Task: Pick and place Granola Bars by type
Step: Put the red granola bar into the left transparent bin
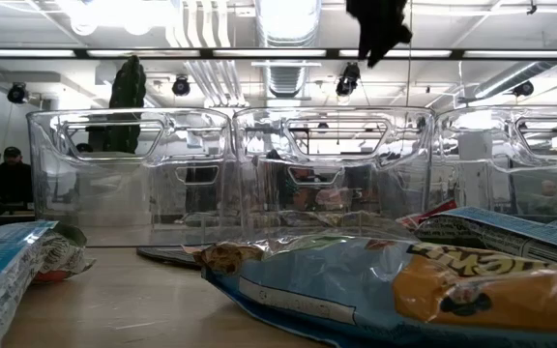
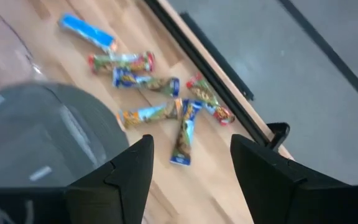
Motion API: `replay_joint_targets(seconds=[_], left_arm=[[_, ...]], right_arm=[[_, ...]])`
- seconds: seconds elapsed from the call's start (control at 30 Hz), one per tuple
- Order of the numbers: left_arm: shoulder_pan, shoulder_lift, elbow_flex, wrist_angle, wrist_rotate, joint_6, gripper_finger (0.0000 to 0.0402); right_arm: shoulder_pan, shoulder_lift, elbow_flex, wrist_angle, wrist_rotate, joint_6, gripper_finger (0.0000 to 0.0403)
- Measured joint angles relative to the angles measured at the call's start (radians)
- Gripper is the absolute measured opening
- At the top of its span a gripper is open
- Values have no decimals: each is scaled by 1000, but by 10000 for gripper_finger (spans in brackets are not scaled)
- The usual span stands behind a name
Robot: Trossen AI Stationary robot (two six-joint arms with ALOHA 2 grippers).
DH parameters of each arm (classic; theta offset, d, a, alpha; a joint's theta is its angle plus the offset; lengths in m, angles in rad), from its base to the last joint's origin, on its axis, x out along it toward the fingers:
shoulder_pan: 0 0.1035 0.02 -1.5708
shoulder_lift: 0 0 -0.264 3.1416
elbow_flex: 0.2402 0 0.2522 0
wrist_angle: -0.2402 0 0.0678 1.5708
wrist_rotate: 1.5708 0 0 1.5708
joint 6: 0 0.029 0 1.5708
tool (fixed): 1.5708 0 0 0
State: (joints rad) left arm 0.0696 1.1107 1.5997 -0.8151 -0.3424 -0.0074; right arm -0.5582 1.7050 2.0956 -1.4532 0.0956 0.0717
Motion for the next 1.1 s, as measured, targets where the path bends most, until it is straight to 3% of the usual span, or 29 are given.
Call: replay_joint_targets(seconds=[0.47, 1.1], left_arm=[[0, 0, 0, -56, 0, -28, 186], [0, 0, 0, -58, 0, -31, 186]], right_arm=[[-104, 183, -159, 7, -51, -124, 203], [-113, 243, -456, 266, -123, -154, 203]])
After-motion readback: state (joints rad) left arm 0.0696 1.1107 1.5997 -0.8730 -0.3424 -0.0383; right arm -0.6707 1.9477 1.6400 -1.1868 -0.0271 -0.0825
